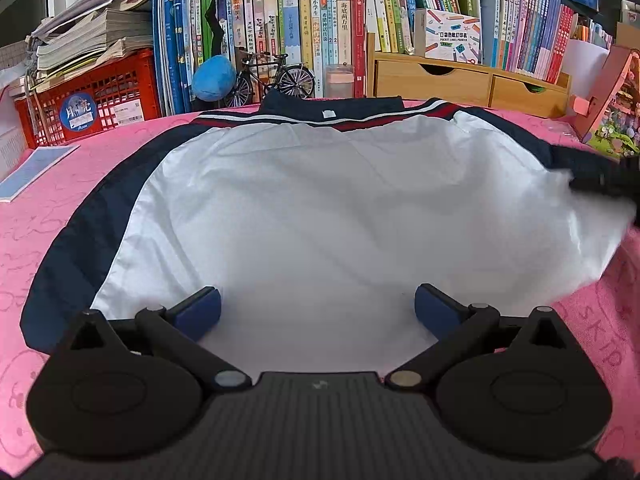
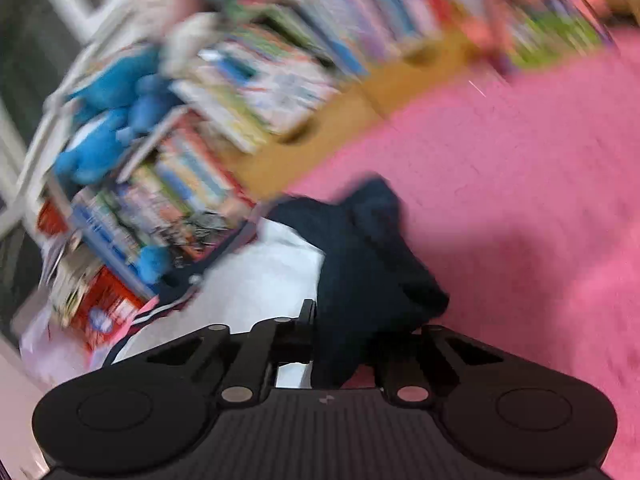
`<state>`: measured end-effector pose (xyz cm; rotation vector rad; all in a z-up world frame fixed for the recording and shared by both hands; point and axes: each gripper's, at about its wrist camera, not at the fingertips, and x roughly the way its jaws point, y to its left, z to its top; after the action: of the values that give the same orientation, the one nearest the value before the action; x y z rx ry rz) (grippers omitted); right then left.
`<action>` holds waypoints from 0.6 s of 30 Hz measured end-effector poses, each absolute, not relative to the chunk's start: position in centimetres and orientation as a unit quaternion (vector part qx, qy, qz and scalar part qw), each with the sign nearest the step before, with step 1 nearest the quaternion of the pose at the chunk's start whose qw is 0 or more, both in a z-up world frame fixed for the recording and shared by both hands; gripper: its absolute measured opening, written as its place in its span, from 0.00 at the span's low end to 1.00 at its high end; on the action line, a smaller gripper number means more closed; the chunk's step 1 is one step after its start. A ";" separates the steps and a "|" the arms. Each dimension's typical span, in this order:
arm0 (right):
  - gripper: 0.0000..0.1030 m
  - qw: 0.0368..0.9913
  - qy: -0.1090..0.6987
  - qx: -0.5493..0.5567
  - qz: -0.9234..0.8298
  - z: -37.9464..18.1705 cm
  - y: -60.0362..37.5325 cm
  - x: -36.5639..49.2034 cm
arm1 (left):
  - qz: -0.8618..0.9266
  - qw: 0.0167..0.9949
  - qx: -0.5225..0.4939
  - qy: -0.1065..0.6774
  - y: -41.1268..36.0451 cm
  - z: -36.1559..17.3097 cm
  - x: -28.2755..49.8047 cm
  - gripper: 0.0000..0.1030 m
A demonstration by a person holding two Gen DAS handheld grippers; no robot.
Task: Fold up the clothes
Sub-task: 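Grasp the navy side panel with the right gripper and fold it over the white body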
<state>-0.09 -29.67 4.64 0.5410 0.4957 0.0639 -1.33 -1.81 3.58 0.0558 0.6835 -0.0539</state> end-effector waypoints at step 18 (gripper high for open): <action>0.20 0.898 0.293 0.093 0.314 7.4 -14.5 3.8 | -0.081 0.939 -0.117 0.312 6.3 6.3 -4.5 1.00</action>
<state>3.80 -14.47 7.38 0.1934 0.6071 0.6511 -4.50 6.30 6.31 -0.2387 0.6367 -0.1648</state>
